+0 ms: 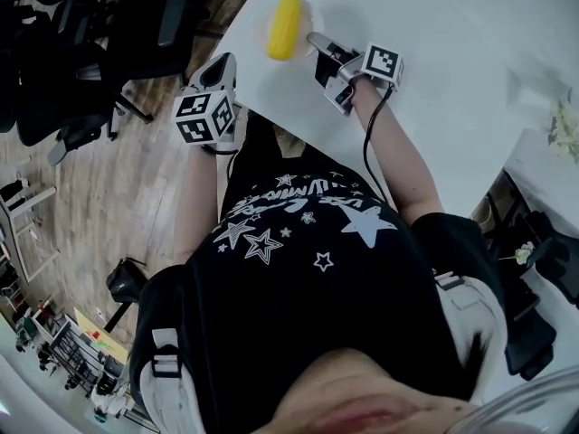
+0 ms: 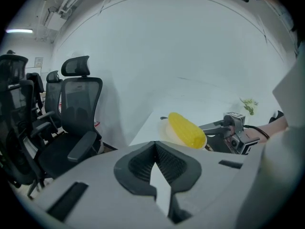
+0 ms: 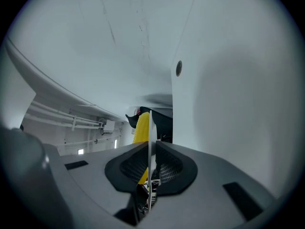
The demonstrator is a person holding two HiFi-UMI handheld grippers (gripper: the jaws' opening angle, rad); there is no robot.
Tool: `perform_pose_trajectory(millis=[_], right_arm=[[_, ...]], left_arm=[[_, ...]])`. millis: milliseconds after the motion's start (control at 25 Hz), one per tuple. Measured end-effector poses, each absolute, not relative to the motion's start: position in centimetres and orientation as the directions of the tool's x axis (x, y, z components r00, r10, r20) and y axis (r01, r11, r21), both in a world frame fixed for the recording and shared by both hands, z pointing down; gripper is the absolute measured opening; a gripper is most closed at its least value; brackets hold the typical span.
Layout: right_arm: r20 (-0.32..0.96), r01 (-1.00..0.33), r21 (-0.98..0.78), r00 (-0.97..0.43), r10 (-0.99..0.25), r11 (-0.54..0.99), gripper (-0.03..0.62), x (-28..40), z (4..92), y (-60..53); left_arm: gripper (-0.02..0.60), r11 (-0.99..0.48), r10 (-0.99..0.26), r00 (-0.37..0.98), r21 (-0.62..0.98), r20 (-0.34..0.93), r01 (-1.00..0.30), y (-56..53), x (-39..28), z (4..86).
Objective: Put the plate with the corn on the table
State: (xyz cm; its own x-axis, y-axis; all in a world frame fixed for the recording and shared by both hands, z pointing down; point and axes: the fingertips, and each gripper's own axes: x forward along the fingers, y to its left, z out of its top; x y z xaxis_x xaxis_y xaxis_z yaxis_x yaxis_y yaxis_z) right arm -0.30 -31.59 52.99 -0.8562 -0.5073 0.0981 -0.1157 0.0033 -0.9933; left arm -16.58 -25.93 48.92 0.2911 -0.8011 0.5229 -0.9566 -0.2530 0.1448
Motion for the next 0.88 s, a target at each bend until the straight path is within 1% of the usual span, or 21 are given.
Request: perform_pose_trajectory(millis=[280,520,880], right_arm=[[0.084,-0.104,-0.995,-0.801,-0.593,-0.001,0.034,0.3,52.6,-31.9],[0.142,-0.164,-0.986,-0.746,-0.650,-0.027,0.034,-5.5,54.7,-34.2],[0.188,-0.204,-0.976,-0.620,-0.762,-0.074,0.034,-6.6,56.4,-36.4]], left_arm=[[0.005,-0.349,-0.763,0.355,0.119,0.539,-0.930,-29.4,-15.6,48.8],[0.005,-0.453,-0.690,0.463,0.166,0.557,-0.876,-35.2,-21.0,51.4],[0.005,-0.580,-0.590,0.587,0.215,0.554,-0.786,-39.7,-22.3,53.2]])
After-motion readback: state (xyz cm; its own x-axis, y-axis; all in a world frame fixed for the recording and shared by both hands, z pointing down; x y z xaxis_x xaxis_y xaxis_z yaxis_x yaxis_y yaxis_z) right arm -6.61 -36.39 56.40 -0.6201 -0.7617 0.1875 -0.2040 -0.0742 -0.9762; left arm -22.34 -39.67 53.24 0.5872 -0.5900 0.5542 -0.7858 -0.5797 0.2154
